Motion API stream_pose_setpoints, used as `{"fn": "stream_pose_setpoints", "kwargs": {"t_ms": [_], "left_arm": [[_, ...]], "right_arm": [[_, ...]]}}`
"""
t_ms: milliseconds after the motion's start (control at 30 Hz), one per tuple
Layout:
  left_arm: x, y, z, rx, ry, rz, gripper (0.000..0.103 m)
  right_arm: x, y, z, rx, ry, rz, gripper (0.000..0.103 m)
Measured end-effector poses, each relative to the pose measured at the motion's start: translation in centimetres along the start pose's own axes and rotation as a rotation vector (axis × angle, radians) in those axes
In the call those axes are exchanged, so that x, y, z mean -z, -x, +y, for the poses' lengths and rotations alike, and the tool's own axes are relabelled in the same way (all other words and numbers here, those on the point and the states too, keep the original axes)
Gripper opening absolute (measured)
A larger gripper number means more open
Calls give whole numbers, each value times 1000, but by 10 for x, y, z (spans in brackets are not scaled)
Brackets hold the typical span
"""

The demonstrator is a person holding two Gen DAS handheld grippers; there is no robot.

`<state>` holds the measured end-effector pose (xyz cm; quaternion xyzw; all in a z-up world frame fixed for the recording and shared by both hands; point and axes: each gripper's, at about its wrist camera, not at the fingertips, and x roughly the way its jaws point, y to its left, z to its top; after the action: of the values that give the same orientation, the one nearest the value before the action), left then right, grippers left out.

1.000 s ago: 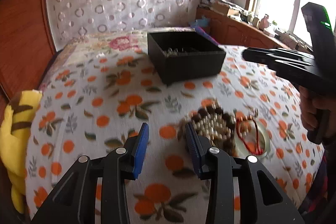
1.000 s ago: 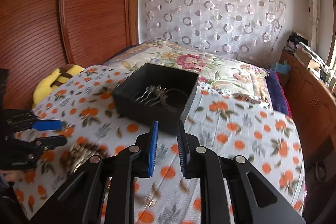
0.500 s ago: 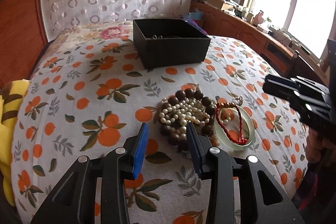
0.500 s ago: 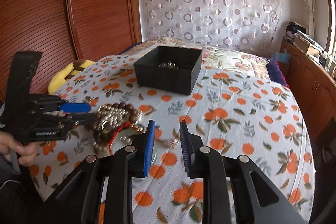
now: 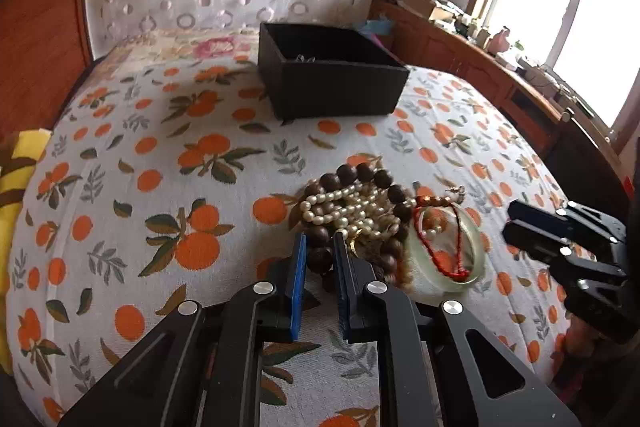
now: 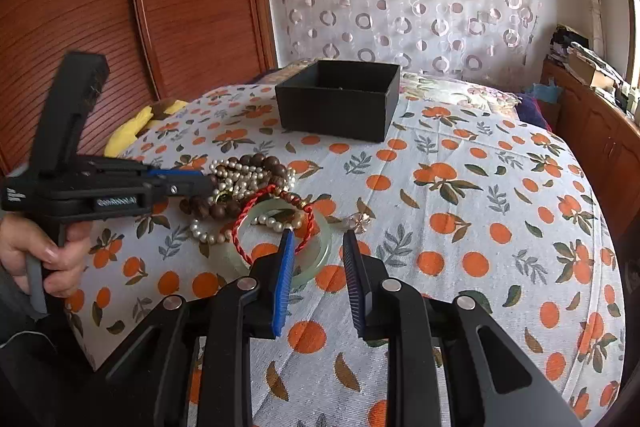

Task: Organize jewelry
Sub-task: 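Grasp the brown bead bracelet with the left gripper and lift it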

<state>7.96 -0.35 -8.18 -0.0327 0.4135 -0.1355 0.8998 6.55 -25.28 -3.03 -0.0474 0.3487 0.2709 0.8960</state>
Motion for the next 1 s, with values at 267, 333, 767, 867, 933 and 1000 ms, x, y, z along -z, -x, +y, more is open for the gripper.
{"fn": "stream_pose_setpoints", "kwargs": {"t_ms": [267, 333, 767, 867, 933, 1000], "left_arm": [[-16, 32, -14, -7, -46, -110, 12], [-22, 38, -17, -3, -55, -131, 12], [-43, 77, -35, -2, -101, -244, 12], [-42, 82, -34, -3, -102, -254, 12], [-42, 84, -33, -4, -100, -259, 12], [-42, 86, -32, -3, -97, -263, 12]], "right_arm": [[1, -4, 5, -2, 12, 7, 27], [1, -4, 5, -3, 14, 7, 27], [-5, -10, 5, -22, 24, 26, 27], [-11, -18, 5, -60, 31, 56, 27], [-14, -19, 9, -35, 66, 52, 27], [-19, -25, 10, -36, 81, 65, 27]]}}
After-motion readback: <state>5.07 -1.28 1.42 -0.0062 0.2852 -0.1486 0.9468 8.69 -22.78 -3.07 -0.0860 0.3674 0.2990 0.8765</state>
